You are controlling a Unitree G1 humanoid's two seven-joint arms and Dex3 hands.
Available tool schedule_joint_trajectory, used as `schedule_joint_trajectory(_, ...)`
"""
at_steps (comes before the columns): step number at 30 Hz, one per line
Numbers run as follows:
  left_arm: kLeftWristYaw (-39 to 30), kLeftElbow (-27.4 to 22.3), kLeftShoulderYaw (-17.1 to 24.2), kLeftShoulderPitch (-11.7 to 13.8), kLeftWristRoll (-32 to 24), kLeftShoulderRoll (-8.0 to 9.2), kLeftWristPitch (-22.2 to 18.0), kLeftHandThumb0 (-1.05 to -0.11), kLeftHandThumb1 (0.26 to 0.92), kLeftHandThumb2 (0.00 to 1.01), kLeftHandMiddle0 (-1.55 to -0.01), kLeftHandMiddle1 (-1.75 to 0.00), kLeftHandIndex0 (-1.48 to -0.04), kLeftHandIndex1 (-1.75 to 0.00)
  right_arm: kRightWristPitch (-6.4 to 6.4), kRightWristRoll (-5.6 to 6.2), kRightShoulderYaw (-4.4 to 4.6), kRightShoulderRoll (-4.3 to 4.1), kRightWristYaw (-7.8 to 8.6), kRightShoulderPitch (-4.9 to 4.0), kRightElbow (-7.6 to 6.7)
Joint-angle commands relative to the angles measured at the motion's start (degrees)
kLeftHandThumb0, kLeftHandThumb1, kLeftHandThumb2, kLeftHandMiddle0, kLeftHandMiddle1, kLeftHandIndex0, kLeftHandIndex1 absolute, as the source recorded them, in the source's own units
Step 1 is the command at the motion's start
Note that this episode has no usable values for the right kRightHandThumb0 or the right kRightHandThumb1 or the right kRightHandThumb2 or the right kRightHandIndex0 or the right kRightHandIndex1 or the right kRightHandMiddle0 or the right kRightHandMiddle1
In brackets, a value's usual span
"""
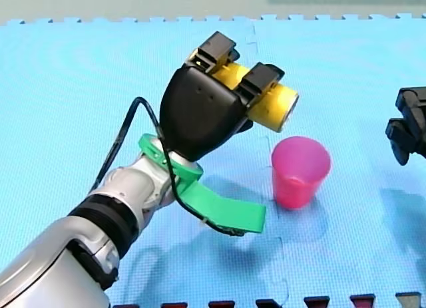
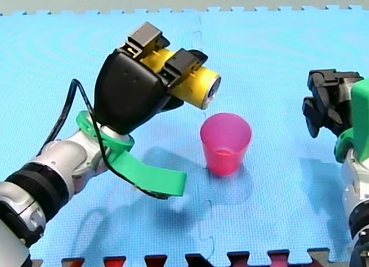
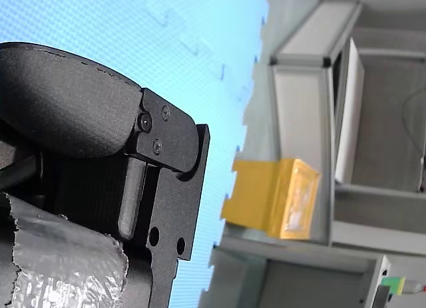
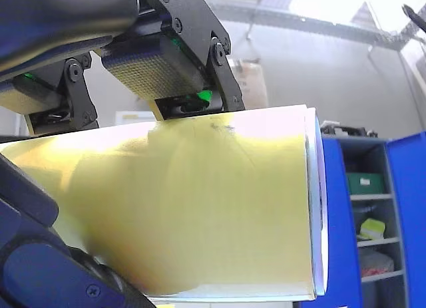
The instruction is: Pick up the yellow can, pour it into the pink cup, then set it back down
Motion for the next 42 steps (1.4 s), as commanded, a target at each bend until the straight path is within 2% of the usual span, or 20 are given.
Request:
schedule_joint_trajectory(1, -0.25, -0.53, -0.3, -0.32, 0.22, 0.4, 0.85, -0.318, 0.856, 0.0, -0.82, -1.53, -0.84, -0.93, 0.06, 0.22, -0.18, -0.24, 0.01, 0.16, -0.16)
schedule_joint_trajectory(6, -0.74, -0.73, -0.5, -0.1, 0.08, 0.56, 1.52, -0.321, 0.855, 0.0, -0.8, -1.57, -0.81, -0.97, 0.0, 0.31, -0.23, -0.36, 0.22, 0.24, -0.12)
schedule_joint_trajectory(20, -0.21, 0.77, 0.81, 0.33, -2.36, 1.09, -0.69, -0.32, 0.856, 0.0, -0.78, -1.61, -0.77, -1.07, -0.08, 0.68, -0.57, -0.56, 0.79, 0.31, -0.16)
schedule_joint_trajectory(25, 1.45, 1.93, 2.08, 0.81, -4.03, 1.12, -2.5, -0.331, 0.854, 0.0, -0.86, -1.39, -0.85, -0.83, 0.01, 0.84, -0.67, -0.74, 1.11, 0.34, -0.22)
schedule_joint_trajectory(30, 2.79, 2.33, 5.32, 2.14, -7.75, 1.05, -5.7, -0.335, 0.852, 0.0, -0.92, -1.22, -0.94, -0.59, 0.04, 0.9, -0.73, -0.92, 1.27, 0.47, -0.26)
schedule_joint_trajectory(31, 3.08, 2.36, 6.02, 2.41, -8.53, 0.97, -6.08, -0.339, 0.851, 0.0, -0.96, -1.12, -1.0, -0.42, 0.04, 0.91, -0.73, -0.94, 1.27, 0.49, -0.28)
schedule_joint_trajectory(33, 3.8, 2.71, 7.26, 2.8, -9.84, 0.68, -6.5, -0.355, 0.851, 0.0, -1.02, -0.93, -1.09, -0.22, 0.03, 0.92, -0.72, -0.94, 1.22, 0.52, -0.32)
schedule_joint_trajectory(35, 4.0, 3.05, 8.65, 3.21, -11.39, 0.5, -7.21, -0.418, 0.83, 0.0, -1.13, -0.58, -1.12, -0.06, 0.04, 0.9, -0.69, -0.96, 1.17, 0.53, -0.35)
schedule_joint_trajectory(37, 3.73, 3.16, 10.33, 3.94, -13.42, 0.78, -9.62, -0.468, 0.806, 0.0, -1.2, -0.35, -1.12, -0.01, 0.08, 0.88, -0.67, -0.99, 1.14, 0.53, -0.38)
schedule_joint_trajectory(38, 3.8, 3.24, 11.27, 4.32, -14.55, 0.84, -11.1, -0.472, 0.799, 0.0, -1.22, -0.28, -1.12, -0.01, 0.12, 0.88, -0.67, -1.01, 1.13, 0.51, -0.39)
schedule_joint_trajectory(42, 4.26, 3.79, 14.77, 5.97, -18.48, 0.26, -15.85, -0.454, 0.782, 0.0, -1.26, -0.16, -1.18, -0.02, 0.41, 0.95, -0.7, -1.07, 1.09, 0.45, -0.44)
